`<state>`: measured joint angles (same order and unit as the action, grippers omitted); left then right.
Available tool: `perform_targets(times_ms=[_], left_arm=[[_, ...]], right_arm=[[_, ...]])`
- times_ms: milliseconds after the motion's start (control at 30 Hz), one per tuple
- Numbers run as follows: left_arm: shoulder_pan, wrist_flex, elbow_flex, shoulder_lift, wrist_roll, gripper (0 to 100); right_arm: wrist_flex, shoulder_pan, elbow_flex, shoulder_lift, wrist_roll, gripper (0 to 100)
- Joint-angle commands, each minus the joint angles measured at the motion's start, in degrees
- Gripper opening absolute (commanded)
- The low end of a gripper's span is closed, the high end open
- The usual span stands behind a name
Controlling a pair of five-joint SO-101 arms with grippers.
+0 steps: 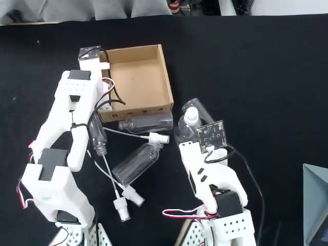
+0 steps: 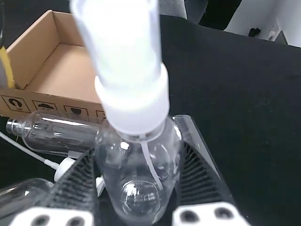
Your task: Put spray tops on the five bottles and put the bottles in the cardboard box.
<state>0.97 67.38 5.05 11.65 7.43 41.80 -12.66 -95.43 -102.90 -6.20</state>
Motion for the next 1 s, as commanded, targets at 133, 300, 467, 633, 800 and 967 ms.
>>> perform_targets(times_ms=[133, 300, 467, 633, 800, 967], left_arm=[[3.1, 11.9, -12.1, -4.4, 5.0, 24], [3.4, 20.3, -20.2, -4.4, 5.1, 23], [3.2, 25.8, -26.3, -4.4, 5.1, 23], [3.3, 28.0, -28.0, -4.4, 4.8, 23], [3.1, 28.0, -27.2, -6.1, 4.7, 16], [2.9, 27.6, -23.3, -12.7, 4.6, 15]], right_arm=[[0.2, 1.6, 0.5, -5.8, 0.4, 2.9], [0.2, 1.6, 0.1, -5.8, 0.4, 2.9], [0.1, 1.6, -0.1, -5.8, 0.4, 2.9], [0.1, 1.6, -0.1, -5.8, 0.4, 2.9], [0.2, 1.6, -0.1, -5.8, 0.4, 2.9], [0.2, 1.6, -0.1, -5.8, 0.4, 2.9]])
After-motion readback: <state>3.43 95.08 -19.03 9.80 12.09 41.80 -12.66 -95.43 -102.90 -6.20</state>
